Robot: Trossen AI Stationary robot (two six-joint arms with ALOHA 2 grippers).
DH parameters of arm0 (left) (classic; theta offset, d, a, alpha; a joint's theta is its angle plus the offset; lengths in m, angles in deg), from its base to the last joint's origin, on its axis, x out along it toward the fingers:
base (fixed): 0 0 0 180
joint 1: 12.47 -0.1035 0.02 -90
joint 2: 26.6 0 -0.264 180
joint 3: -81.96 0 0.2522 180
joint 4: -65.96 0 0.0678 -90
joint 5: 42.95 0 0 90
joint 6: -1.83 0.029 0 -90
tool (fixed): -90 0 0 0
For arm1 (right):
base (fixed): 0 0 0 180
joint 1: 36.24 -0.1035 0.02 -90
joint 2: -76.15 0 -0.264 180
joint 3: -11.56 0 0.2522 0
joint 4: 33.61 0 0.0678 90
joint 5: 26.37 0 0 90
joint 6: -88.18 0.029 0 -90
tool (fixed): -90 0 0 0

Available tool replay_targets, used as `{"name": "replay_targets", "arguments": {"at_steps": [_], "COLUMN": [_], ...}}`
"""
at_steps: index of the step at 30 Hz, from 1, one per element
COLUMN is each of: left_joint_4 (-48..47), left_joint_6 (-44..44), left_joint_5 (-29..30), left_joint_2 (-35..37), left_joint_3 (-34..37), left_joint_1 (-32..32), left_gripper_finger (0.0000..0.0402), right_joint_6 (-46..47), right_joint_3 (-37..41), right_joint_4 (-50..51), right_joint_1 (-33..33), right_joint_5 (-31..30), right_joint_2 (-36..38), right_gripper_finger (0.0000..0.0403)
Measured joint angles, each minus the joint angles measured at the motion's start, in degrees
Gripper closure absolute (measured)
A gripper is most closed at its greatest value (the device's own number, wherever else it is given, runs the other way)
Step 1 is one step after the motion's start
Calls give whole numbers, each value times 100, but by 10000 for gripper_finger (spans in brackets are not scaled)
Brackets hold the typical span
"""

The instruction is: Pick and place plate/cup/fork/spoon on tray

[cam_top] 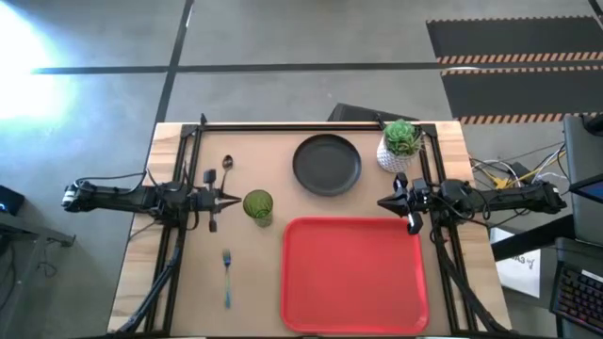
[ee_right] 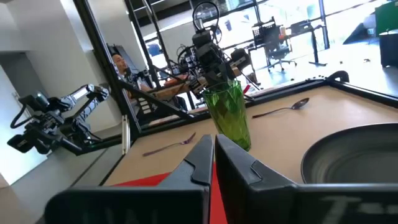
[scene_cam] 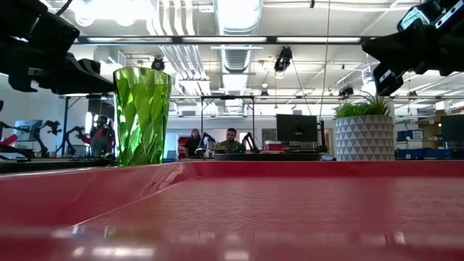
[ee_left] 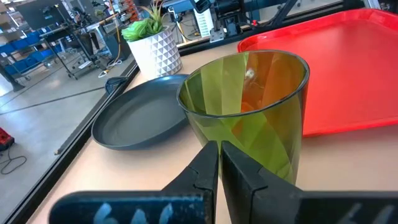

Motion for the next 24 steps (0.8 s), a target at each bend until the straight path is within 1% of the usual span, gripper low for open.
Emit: {"name": "replay_targets", "arguments": {"at_steps": [24], "left_joint_4": [-1], "left_joint_6": [0], "left_joint_5": [0], "left_joint_2": [0], "left_joint_3": [0], "left_joint_1": [2], "left_gripper_finger": [402], "right_joint_6": [3], "right_joint_3": [-1], "right_joint_4": [-50], "right_joint_1": [-1], "right_joint_5": [0], "right_joint_2": [1], "right_gripper_finger": [394]}}
